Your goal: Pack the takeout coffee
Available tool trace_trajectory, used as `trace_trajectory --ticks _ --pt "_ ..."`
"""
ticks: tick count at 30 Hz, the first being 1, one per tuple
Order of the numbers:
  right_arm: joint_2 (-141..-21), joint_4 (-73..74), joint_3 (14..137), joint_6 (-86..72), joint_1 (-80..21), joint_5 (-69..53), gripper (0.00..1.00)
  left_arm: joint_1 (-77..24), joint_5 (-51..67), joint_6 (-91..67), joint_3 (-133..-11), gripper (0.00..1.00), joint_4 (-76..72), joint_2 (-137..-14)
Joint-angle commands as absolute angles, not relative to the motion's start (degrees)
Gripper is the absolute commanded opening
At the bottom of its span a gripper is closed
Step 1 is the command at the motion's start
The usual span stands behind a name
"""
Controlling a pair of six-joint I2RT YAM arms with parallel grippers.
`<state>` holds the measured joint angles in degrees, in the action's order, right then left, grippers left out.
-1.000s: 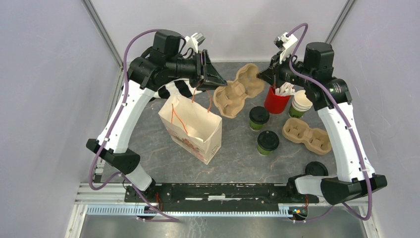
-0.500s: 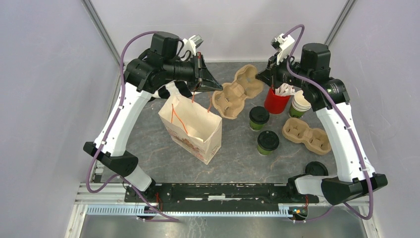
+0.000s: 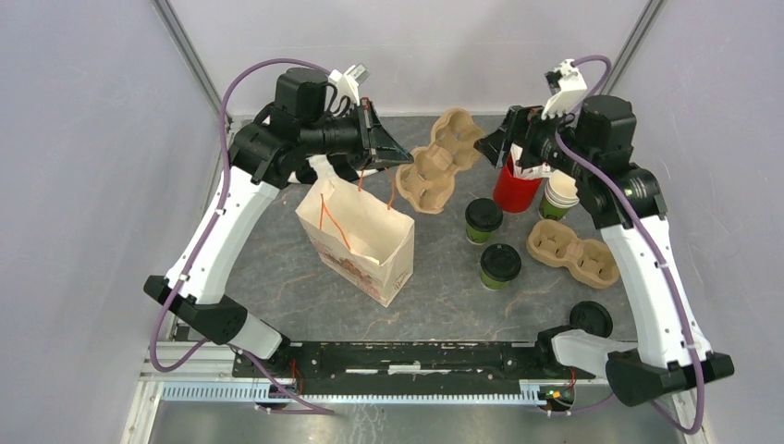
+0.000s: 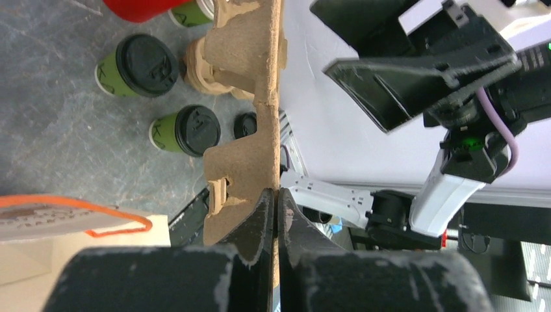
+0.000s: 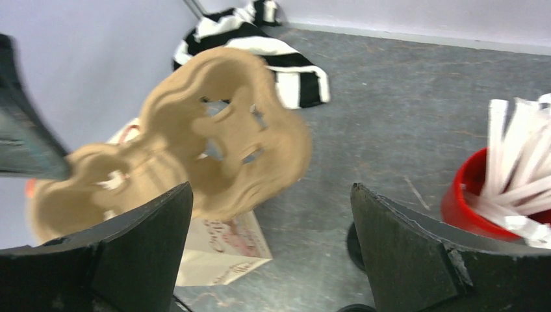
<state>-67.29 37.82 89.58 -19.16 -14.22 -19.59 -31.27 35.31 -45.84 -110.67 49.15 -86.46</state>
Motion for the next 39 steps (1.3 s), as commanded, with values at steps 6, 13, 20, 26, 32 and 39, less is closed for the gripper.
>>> trace_trajectory --ticks 6,13,20,26,32,39 --pt "-63.74 21.36 84.55 -27.85 -13.05 -28.02 0.91 -31.29 35.59 -44.99 -109.86 0.02 38.04 -84.36" --pt "-66.76 23.63 89.25 -17.81 -4.32 -36.76 0.87 -31.2 40.52 -38.07 -110.19 0.02 43.35 -83.58" --pt "-63.23 -5.37 71.43 -48.26 3.63 -59.81 0.77 -31.22 45.77 -30.05 -107.86 0.02 46.86 -80.43" --pt "-61.7 -10.45 67.27 -56.32 3.6 -64.12 0.72 -31.21 49.45 -28.98 -105.29 0.02 45.88 -79.13" --pt "-59.75 -17.07 64.12 -64.69 3.6 -65.68 0.68 -31.29 51.19 -29.21 -102.41 0.02 44.48 -77.54" --pt "-58.29 -14.51 62.84 -66.36 3.22 -66.95 0.59 -31.31 51.83 -28.99 -100.59 0.02 44.31 -76.42"
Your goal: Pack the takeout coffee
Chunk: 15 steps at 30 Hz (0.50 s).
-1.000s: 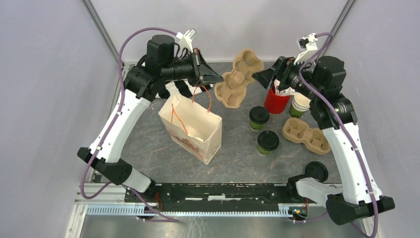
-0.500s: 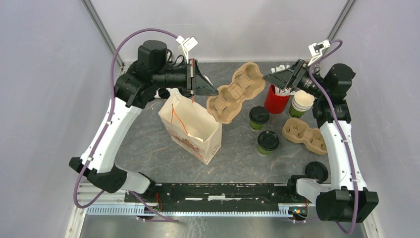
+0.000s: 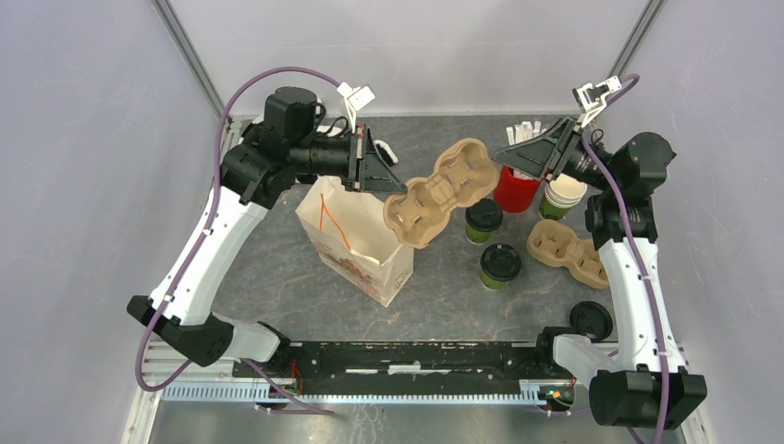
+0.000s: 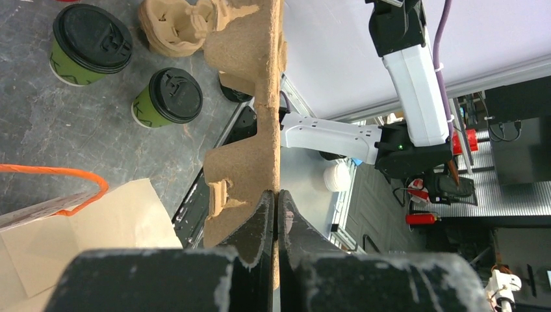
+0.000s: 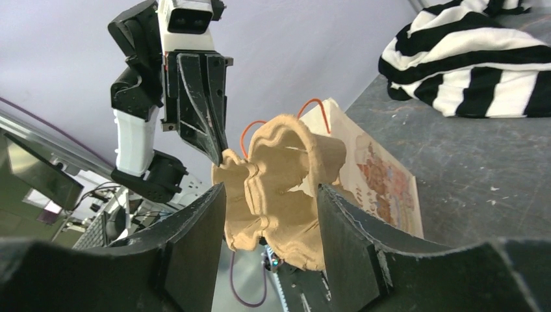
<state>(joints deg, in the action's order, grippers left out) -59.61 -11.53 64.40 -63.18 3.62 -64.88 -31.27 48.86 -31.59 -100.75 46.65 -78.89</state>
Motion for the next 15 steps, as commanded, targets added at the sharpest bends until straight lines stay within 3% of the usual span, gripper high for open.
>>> trace_trajectory --ticks 1,15 --pt "-58.19 -14.46 62.3 -66.36 3.09 -67.0 0.59 -31.29 52.25 -29.14 -100.51 0.02 44.06 -76.34" --pt "-59.84 -16.79 61.9 -68.77 1.35 -67.24 0.56 -31.74 54.58 -30.19 -98.07 0.02 42.83 -74.93"
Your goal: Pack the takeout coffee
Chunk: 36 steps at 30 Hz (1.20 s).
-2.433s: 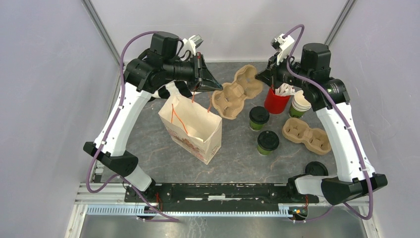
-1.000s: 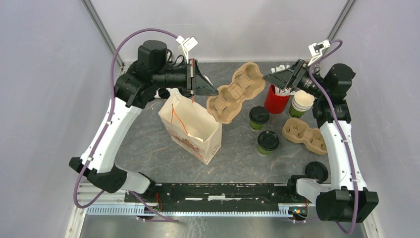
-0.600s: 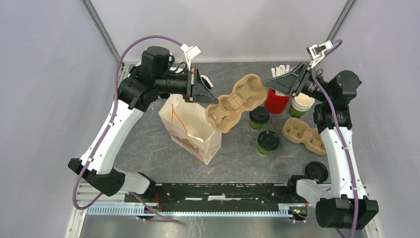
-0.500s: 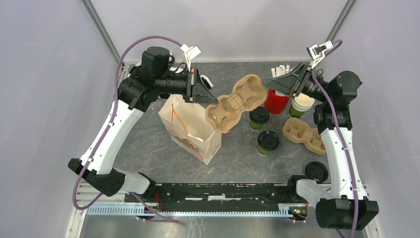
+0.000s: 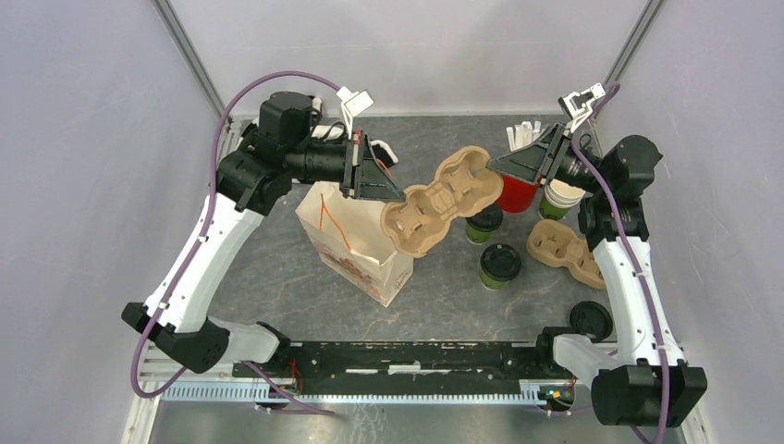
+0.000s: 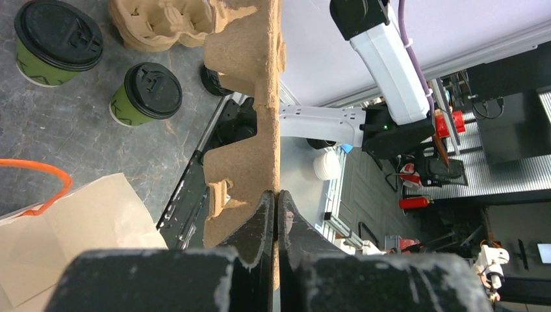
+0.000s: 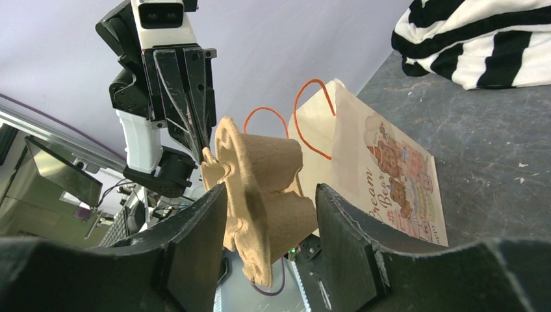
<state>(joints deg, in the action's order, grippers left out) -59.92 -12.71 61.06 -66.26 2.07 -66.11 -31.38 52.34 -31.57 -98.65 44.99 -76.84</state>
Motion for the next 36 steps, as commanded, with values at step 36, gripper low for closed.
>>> trace_trajectory --ticks 36 --pt "-57.73 -30.5 53.13 -82.37 0.44 -69.22 0.2 -31.99 53.42 -28.42 -95.29 0.02 44.63 -73.97"
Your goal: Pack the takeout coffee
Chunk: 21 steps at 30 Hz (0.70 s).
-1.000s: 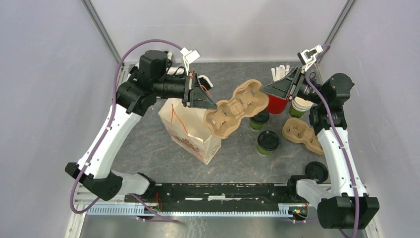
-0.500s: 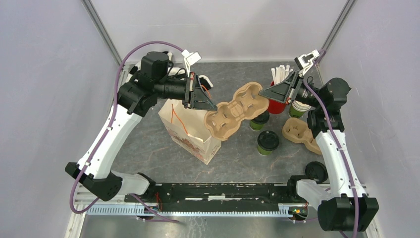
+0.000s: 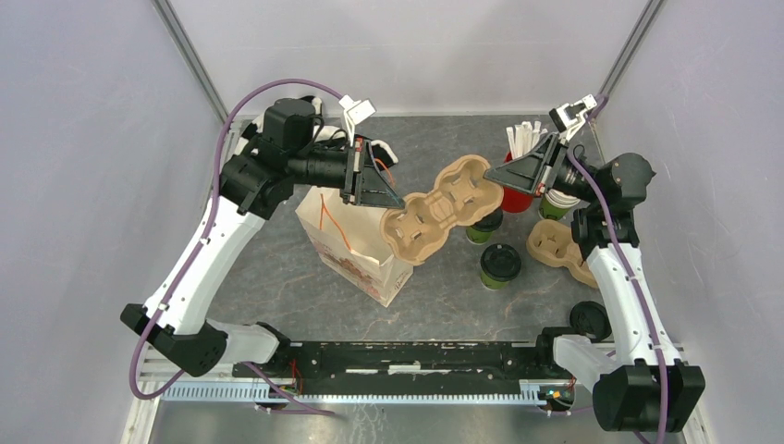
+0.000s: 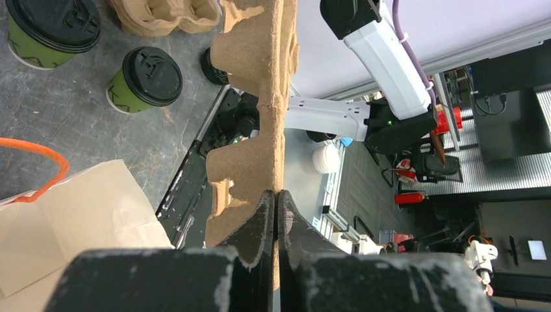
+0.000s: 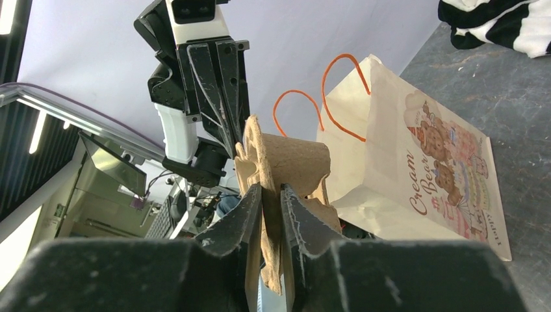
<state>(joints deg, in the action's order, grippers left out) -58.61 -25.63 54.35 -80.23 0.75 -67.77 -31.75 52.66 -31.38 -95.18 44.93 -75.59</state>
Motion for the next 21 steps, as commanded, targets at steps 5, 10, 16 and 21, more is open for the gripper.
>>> trace_trajectory --ticks 5,10,16,21 --pt "-56.8 -30.59 51.69 -82.35 0.49 -69.38 0.06 -31.99 52.29 -27.63 -95.63 0.02 45.71 -74.04" --pt "-56.61 -29.86 51.55 -81.82 0.55 -69.06 0.0 -31.86 50.31 -27.69 -99.77 0.09 48.9 -76.15" --pt "-56.2 -15.38 55.82 -71.11 0.78 -65.97 0.0 -31.47 37.31 -27.43 -112.79 0.57 59.25 -80.64" --pt "-56.69 -1.8 61.3 -61.94 2.4 -62.22 0.0 -30.24 9.44 -30.75 -123.61 0.84 70.12 -82.1"
